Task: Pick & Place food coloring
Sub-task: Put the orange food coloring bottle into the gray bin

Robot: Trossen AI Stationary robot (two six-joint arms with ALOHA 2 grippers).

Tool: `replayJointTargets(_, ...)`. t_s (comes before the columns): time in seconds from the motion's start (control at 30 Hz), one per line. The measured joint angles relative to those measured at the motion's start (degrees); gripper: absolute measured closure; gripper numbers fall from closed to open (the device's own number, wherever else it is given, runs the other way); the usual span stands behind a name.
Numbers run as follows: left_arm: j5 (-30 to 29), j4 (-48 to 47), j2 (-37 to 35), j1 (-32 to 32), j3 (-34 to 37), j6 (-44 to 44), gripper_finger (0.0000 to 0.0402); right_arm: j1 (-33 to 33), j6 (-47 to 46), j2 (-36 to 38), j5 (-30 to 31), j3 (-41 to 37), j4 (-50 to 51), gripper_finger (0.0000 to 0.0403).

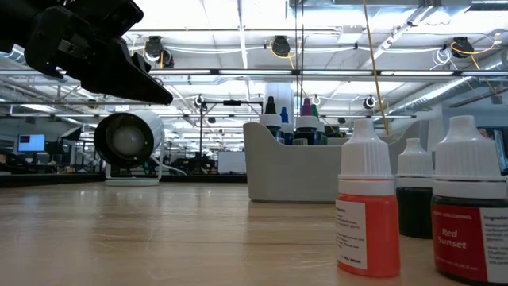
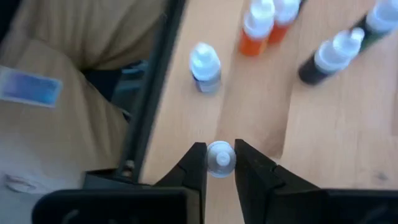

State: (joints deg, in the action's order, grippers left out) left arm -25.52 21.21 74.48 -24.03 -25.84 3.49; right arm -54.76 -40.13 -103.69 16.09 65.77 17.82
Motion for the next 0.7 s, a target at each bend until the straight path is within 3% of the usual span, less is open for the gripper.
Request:
replayJointTargets(0.17,0.0,0.1,0.0,0.0,0.0,0.0,0.0339,0.9,7.9,6.8,1.2,0.2,1.8,0.0359)
replayJointTargets(0.37,0.0,0.1,0.0,0.0,0.0,0.0,0.0339,6.3,18.7,19.2,18.9,0.3,5.7,0.0357)
replayJointTargets(0.43,0.0,0.1,0.0,0.0,0.0,0.0,0.0339,9.7,20.3,22.4,22.2,0.3,7.2,0.0357)
replayJointTargets(0.7,0.0,0.1,0.0,0.0,0.0,-0.8,0.0339,27.9,23.4,24.7,15.6,-0.5,14.9,0.0355)
